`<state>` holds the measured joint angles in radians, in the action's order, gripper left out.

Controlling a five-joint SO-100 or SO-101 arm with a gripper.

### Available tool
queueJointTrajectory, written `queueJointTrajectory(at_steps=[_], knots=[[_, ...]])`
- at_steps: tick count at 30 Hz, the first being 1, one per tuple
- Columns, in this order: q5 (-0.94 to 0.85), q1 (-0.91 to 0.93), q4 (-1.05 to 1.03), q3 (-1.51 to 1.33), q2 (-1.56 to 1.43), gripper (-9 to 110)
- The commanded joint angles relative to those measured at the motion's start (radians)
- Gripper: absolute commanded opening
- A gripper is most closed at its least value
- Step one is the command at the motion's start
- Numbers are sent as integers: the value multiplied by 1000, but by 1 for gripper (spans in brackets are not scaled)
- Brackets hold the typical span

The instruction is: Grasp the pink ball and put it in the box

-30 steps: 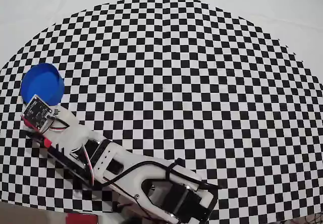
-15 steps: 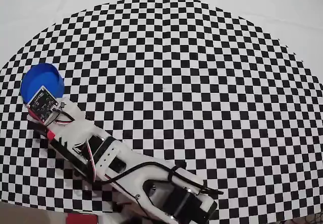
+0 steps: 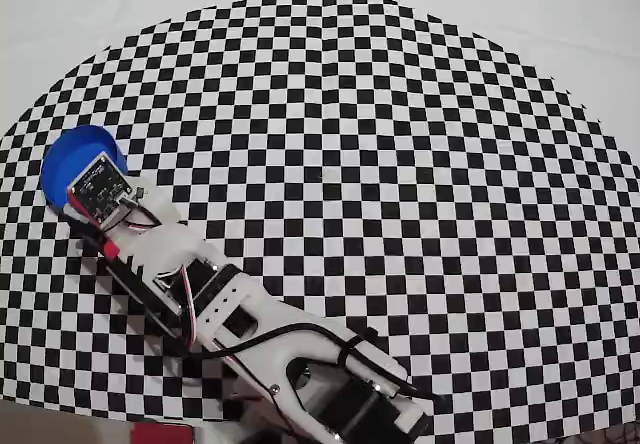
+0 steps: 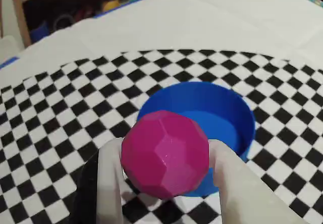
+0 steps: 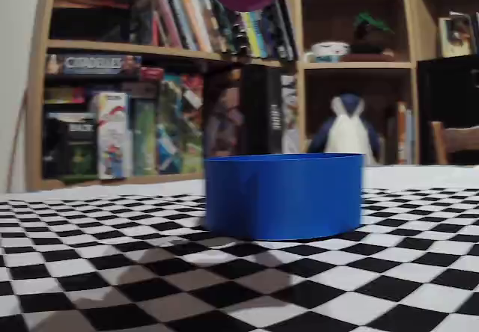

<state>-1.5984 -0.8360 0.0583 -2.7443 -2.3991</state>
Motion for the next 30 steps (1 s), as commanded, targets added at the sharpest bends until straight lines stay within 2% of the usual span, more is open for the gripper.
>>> queueJointTrajectory(at_steps=[1,19,30], knots=[[-8,12,18,8,-54,6],[-8,114,28,9,26,6],[-8,127,129,158,304,6]])
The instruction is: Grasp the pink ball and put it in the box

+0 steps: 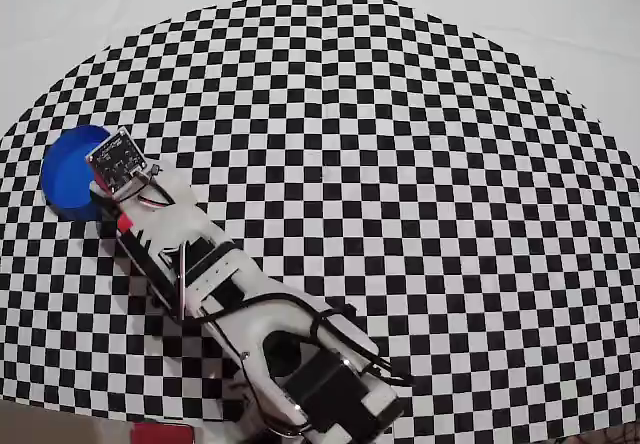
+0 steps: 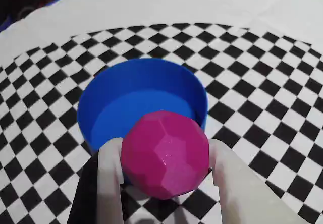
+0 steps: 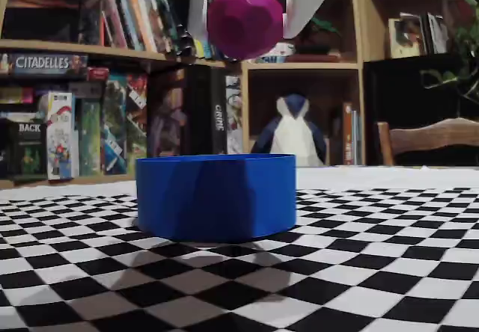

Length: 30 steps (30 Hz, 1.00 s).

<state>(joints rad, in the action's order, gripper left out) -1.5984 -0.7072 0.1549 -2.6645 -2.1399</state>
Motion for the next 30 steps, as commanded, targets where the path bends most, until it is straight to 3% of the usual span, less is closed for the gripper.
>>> queueJointTrajectory(at_steps=[1,30], knots=[[-8,-2,34,97,63,6],[-8,-21,-25,316,293,6]])
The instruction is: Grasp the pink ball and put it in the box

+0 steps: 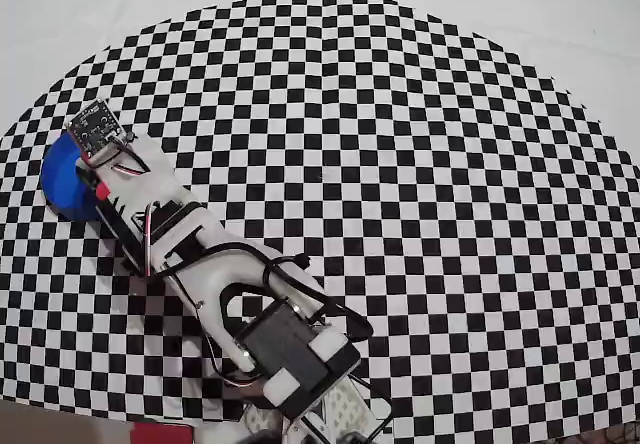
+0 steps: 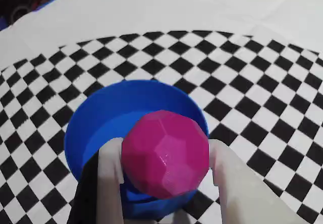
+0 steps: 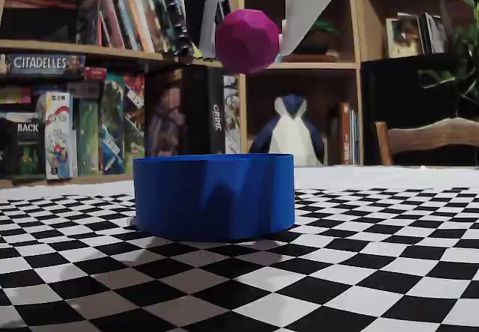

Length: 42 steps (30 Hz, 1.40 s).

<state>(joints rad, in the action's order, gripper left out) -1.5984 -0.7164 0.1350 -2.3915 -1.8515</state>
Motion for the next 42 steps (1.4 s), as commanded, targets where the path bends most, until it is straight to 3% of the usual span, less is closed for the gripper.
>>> queueJointTrajectory(at_steps=[1,42], knots=[[-8,-12,-6,46,9,6],[3,-32,-44,149,143,6]])
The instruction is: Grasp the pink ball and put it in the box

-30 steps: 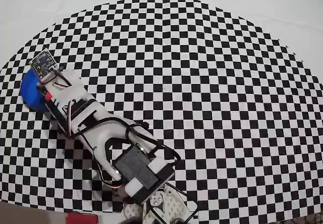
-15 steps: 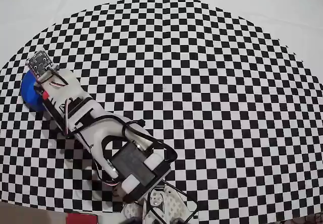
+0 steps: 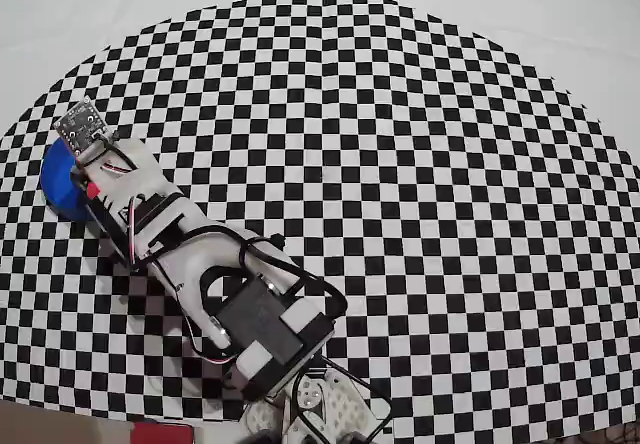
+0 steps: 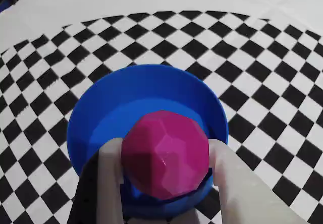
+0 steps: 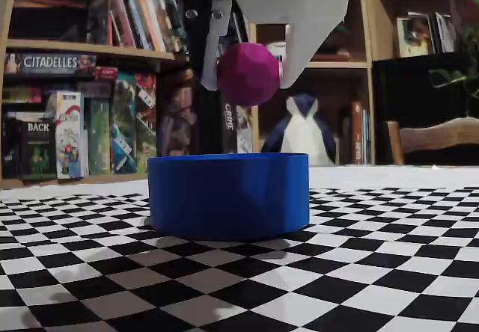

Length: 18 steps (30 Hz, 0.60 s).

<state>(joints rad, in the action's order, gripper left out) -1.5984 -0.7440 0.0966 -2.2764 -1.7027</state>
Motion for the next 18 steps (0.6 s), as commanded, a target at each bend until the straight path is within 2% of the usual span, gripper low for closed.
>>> queueJointTrajectory(at_steps=[1,18], knots=[[3,-3,-8,32,-9,6],[-2,-14,-9,31,-8,6]])
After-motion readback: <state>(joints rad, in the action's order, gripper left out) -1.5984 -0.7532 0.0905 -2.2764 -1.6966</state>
